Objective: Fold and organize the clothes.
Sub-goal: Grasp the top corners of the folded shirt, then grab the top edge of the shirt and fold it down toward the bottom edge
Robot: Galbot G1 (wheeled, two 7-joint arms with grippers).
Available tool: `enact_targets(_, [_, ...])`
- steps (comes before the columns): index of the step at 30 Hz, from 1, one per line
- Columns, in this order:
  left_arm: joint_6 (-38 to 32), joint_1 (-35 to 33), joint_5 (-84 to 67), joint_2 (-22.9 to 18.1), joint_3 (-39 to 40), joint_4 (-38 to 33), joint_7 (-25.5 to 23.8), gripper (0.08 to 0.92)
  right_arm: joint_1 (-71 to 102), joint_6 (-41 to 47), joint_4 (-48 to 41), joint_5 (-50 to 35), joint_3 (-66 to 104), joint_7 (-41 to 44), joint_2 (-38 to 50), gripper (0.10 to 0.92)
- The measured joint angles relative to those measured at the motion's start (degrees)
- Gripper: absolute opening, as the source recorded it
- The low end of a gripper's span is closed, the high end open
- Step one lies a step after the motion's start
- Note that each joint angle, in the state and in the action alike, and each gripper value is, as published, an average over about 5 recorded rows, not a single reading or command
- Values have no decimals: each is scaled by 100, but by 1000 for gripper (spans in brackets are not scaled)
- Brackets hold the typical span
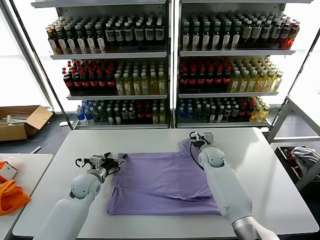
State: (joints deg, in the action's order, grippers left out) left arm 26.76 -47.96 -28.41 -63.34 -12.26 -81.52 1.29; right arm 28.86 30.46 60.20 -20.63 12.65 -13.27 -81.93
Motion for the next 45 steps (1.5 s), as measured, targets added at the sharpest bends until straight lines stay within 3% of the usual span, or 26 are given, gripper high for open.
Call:
enact_targets(4, [11, -13, -11, -2, 3, 3, -6, 793, 22, 4, -19, 28, 1, -11, -27, 818])
enact_targets(8, [36, -23, -27, 9, 47, -33, -10, 684, 61, 33, -13, 14, 16, -33, -37, 759])
enact_targets(29, [105, -98, 227, 41, 194, -195, -65, 102, 387, 34, 239, 14, 143, -142, -87, 154])
enact_targets(32, [32, -121, 262, 15, 175, -210, -82, 85, 466, 40, 389, 10, 180, -143, -56, 110])
enact_targets(45, [-429, -362, 430, 39, 69, -503, -68, 84, 891, 20, 1286, 28, 353, -149, 6, 109])
